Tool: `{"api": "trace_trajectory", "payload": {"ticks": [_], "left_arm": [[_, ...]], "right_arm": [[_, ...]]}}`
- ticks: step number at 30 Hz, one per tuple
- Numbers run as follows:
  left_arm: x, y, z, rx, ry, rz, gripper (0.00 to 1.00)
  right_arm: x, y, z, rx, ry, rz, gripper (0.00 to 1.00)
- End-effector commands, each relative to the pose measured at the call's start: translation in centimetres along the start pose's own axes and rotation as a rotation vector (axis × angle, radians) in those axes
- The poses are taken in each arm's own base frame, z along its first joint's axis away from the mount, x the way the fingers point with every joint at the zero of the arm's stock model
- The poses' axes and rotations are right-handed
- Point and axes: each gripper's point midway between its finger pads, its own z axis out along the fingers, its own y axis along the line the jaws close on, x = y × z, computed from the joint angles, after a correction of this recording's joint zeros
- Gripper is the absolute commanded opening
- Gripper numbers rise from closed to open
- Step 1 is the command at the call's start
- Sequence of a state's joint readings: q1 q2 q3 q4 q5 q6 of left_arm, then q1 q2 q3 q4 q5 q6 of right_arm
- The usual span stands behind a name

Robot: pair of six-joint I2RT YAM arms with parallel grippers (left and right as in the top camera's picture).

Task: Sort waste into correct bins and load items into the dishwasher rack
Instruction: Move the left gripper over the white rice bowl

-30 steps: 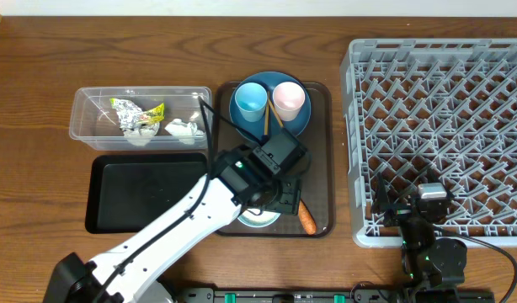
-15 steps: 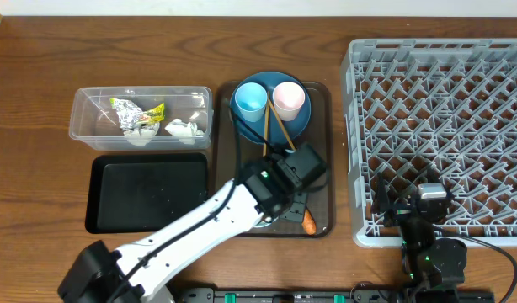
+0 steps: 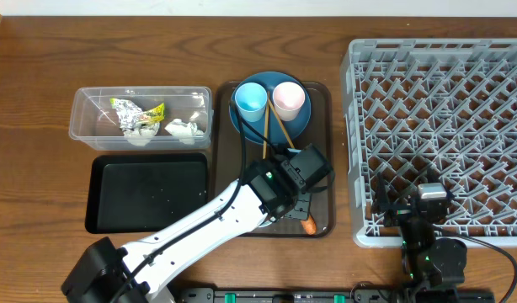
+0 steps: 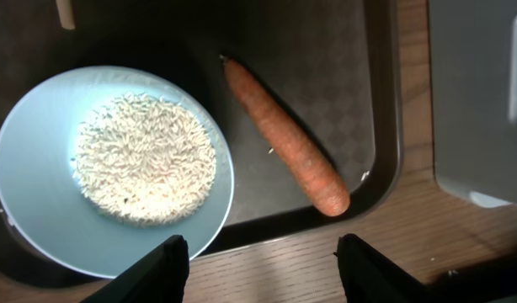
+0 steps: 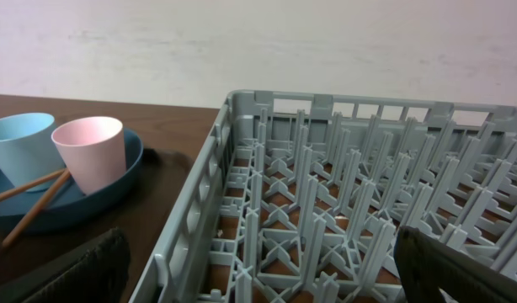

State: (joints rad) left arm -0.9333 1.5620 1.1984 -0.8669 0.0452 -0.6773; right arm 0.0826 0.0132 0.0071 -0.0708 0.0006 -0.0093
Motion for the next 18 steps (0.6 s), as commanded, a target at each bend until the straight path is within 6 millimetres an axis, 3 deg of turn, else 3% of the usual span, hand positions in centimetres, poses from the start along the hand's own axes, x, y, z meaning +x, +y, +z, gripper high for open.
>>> {"api": "trace_trajectory", "payload": {"ticks": [1, 11, 18], "left_arm": [[0.0, 0.3, 0.4, -0.019, 0.001, -0.020, 0.57], [0.4, 0.2, 1.2, -0.040, 0.015, -0.042, 0.54], [0.1, 1.4, 2.8, -0.186, -0.046, -0.015, 0.53]], "right_arm": [[0.2, -0.5, 0.0, 0.021, 0.006, -0.009, 0.99], [0.2, -0.5, 0.0, 0.020, 0.006, -0.009, 0.99], [0.2, -0.5, 0.0, 0.021, 0.006, -0.009, 0.99]]}}
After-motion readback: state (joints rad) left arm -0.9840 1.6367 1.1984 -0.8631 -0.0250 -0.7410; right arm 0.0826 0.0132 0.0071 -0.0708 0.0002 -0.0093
